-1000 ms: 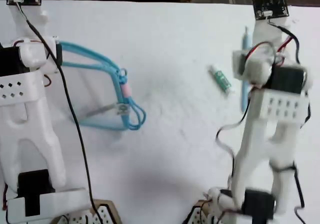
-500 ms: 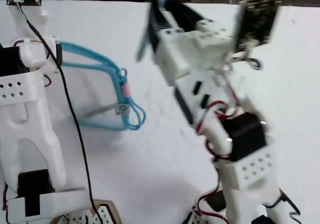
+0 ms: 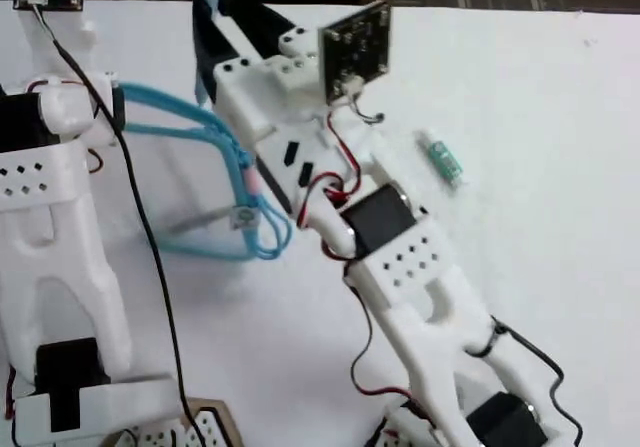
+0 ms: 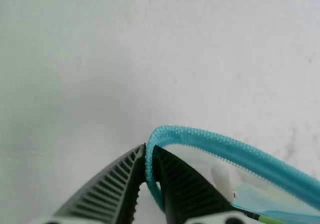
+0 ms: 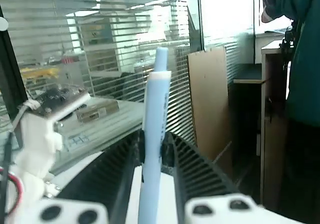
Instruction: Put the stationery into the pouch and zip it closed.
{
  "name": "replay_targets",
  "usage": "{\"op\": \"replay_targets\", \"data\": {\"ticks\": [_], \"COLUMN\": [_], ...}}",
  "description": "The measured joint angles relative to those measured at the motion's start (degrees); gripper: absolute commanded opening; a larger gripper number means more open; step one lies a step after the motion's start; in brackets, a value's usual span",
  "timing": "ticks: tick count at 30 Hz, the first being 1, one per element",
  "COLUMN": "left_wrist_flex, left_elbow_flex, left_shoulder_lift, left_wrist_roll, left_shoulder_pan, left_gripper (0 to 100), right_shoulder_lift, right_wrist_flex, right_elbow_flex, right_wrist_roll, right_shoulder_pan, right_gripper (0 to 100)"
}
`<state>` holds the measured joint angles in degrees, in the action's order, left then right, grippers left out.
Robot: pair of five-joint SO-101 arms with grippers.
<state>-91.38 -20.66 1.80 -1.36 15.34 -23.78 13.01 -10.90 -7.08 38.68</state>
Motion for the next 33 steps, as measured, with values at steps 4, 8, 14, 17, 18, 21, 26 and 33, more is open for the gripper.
{"op": "replay_targets", "data": {"ticks": [4, 8, 14, 17, 18, 21, 26, 33], "left_wrist_flex": [0.0, 0.0, 0.0, 0.0, 0.0, 0.0, 0.0, 0.0], "left_elbow_flex": [0.0, 0.0, 0.0, 0.0, 0.0, 0.0, 0.0, 0.0], "left_shoulder_lift": [0.0, 0.0, 0.0, 0.0, 0.0, 0.0, 0.0, 0.0], "left_wrist_roll": [0.0, 0.0, 0.0, 0.0, 0.0, 0.0, 0.0, 0.0], "left_shoulder_pan": [0.0, 0.0, 0.0, 0.0, 0.0, 0.0, 0.0, 0.0], "left_gripper": [2, 2, 2, 2, 2, 2, 2, 2], "right_shoulder_lift": [2.3, 3.4, 4.5, 4.5, 4.5, 4.4, 4.3, 4.3], "right_wrist_flex": [-0.2, -0.2, -0.5, -0.5, -0.5, 2.5, 11.4, 12.7], "right_elbow_flex": [0.1, 0.4, 1.8, 5.3, 6.6, 11.3, 18.2, 12.2], "right_wrist_roll": [0.2, 0.2, 0.2, 0.4, 0.3, 0.3, 0.3, -2.1], "right_shoulder_pan": [1.7, 3.2, 3.3, 3.2, 2.8, 2.4, 6.2, 6.4], "right_gripper": [1.7, 1.7, 1.7, 1.7, 1.7, 1.7, 1.7, 1.7]}}
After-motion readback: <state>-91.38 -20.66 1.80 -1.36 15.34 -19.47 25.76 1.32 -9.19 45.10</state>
